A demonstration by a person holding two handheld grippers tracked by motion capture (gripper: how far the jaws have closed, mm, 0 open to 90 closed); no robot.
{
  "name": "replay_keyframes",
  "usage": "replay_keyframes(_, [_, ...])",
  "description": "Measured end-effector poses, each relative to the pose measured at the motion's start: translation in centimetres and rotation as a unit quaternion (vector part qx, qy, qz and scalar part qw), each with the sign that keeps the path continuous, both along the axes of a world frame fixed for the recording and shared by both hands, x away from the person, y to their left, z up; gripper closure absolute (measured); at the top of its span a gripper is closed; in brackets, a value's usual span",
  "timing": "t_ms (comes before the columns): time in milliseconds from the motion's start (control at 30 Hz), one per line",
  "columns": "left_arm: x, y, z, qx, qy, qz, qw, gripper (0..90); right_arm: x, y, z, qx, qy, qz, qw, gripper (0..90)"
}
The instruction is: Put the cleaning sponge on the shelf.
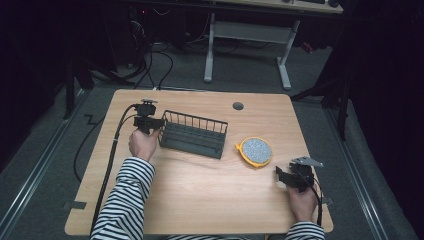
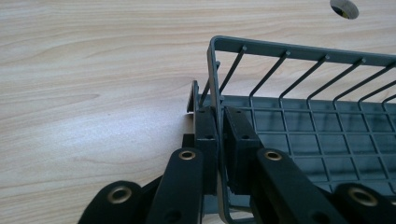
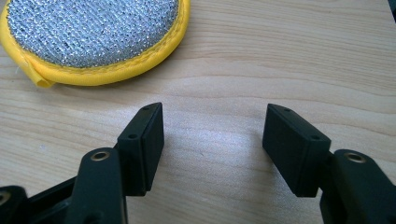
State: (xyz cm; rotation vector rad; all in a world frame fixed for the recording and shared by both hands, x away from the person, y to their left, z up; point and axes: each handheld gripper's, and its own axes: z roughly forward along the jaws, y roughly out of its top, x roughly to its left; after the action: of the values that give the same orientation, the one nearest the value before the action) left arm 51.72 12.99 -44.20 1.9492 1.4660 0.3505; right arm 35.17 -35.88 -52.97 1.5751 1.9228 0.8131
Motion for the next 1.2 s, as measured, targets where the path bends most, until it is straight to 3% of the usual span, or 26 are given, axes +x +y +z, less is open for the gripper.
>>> replay_keyframes(300, [-0.7,-0.9,0.2,0.005,-0.004,-0.014,0.9999,84.9,0.0,0.0,0.0,0.000,0.000,0.000,1.0000,38.9])
replay_keyframes(433, [-0.8,-0.9,-0.2,-0.011,-0.001,-0.015,0.9998,84.8,0.0,0.0,0.0,0.000,0.000,0.000,1.0000,38.9])
replay_keyframes(733, [-1.2,-0.7,-0.3,-0.016,-0.005,-0.023,0.9996,81.9,0.0,0.0,0.0,0.000,0.001,0.000,1.0000,38.9])
replay_keyframes(833, [-1.0,-0.5,-0.3,-0.027,0.005,-0.032,0.9991,62.3,0.0,0.0,0.0,0.000,0.001,0.000,1.0000,38.9])
replay_keyframes(900, [-1.1,-0.4,-0.3,-0.015,-0.007,-0.030,0.9994,51.3,0.0,0.0,0.0,0.000,0.001,0.000,1.0000,38.9])
replay_keyframes(967, [-1.3,0.0,-0.1,-0.026,-0.022,-0.028,0.9990,42.9,0.0,0.0,0.0,0.001,0.000,0.000,1.0000,38.9])
replay_keyframes(1100, [-1.9,0.9,0.4,-0.060,-0.034,-0.032,0.9971,34.6,0.0,0.0,0.0,0.000,0.001,0.000,1.0000,38.9])
replay_keyframes(1200, [-2.4,1.4,0.8,-0.050,-0.037,-0.045,0.9970,32.8,0.0,0.0,0.0,0.001,0.000,-0.001,1.0000,38.9])
